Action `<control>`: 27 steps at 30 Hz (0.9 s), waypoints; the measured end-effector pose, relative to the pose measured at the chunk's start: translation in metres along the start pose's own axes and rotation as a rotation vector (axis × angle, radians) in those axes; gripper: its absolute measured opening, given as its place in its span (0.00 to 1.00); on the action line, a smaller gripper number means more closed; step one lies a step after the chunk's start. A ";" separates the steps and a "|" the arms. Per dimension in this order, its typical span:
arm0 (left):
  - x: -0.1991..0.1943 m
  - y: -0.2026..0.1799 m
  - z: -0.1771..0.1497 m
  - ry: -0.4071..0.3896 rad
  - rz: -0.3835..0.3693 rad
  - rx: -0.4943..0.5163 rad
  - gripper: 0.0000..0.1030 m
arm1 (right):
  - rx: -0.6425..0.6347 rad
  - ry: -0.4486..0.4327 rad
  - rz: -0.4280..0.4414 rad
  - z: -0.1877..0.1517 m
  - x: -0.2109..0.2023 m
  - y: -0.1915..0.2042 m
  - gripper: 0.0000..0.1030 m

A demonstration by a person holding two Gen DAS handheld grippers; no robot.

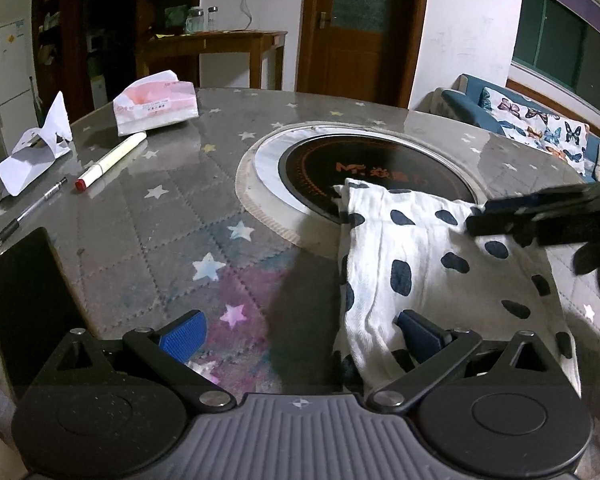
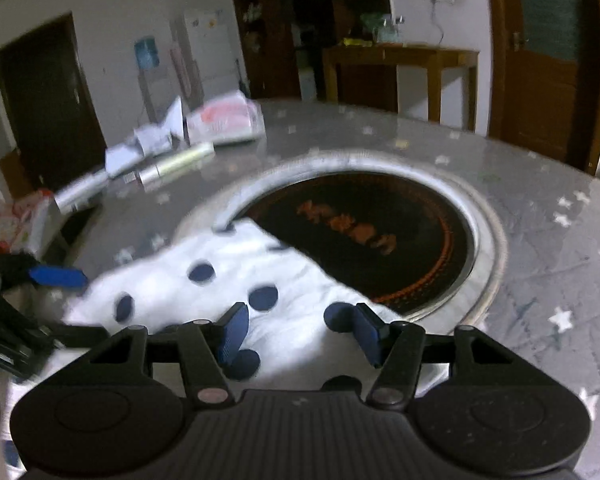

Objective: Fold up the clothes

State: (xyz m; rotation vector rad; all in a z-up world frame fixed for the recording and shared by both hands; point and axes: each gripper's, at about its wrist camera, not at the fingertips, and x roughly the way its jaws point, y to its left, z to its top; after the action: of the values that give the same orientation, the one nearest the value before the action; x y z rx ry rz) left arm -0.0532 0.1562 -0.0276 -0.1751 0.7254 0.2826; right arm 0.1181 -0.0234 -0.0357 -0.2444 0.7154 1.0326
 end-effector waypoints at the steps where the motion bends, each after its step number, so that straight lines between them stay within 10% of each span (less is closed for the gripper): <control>1: -0.002 0.000 0.001 -0.004 0.000 -0.002 1.00 | -0.002 0.013 -0.008 -0.001 0.005 0.000 0.57; 19: 0.002 0.005 0.002 0.001 0.023 -0.022 1.00 | -0.149 0.055 0.138 0.029 0.044 0.045 0.57; 27: -0.016 0.006 0.006 -0.025 0.000 -0.020 1.00 | -0.041 0.031 0.013 0.032 0.015 -0.011 0.53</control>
State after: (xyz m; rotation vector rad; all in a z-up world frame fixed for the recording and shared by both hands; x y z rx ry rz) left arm -0.0624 0.1601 -0.0133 -0.1898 0.6981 0.2917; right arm 0.1453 -0.0025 -0.0231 -0.2922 0.7255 1.0580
